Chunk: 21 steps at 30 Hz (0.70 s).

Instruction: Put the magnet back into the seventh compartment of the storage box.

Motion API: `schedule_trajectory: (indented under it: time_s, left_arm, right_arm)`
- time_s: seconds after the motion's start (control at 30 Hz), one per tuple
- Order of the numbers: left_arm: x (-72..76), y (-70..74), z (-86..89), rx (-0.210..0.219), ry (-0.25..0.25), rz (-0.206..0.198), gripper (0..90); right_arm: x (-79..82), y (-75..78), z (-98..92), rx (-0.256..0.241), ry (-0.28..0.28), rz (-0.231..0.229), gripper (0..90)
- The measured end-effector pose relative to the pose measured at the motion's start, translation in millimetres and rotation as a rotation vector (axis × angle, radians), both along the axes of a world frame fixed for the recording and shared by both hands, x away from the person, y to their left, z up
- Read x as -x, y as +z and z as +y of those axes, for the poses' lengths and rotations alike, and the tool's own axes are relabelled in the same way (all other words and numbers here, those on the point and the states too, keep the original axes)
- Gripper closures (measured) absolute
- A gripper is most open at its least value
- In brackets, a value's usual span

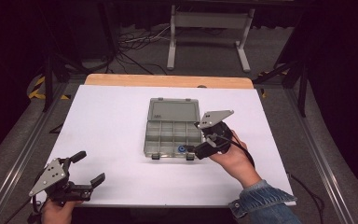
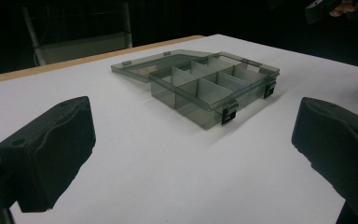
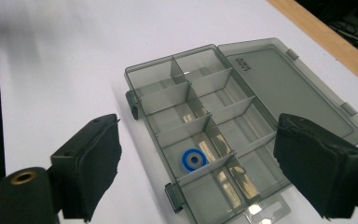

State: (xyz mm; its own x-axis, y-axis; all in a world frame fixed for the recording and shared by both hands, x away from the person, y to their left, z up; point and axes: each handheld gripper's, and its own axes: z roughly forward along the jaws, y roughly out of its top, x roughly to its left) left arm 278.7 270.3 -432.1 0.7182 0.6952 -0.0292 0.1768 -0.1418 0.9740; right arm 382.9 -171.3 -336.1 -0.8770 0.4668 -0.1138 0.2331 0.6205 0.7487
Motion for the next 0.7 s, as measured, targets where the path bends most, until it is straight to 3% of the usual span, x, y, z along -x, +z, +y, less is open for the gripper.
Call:
schedule_trajectory:
  time_s: [0.07, 0.27, 0.7]
  left_arm:
    - [-0.1, -0.3, -0.1, 0.004, 0.004, -0.005, 0.4]
    - [-0.1, -0.1, -0.5, 0.0, 0.001, 0.0, 0.4]
    - [0.1, -0.2, -0.2, 0.006, 0.006, -0.003, 0.4]
  right_arm:
    - [1.7, 0.7, -2.9, -0.006, -0.003, -0.008, 13.8]
    - [11.1, 3.4, -20.2, -0.084, -0.013, -0.04, 8.3]
    - [23.5, -7.3, -54.7, -0.225, -0.05, -0.096, 0.0]
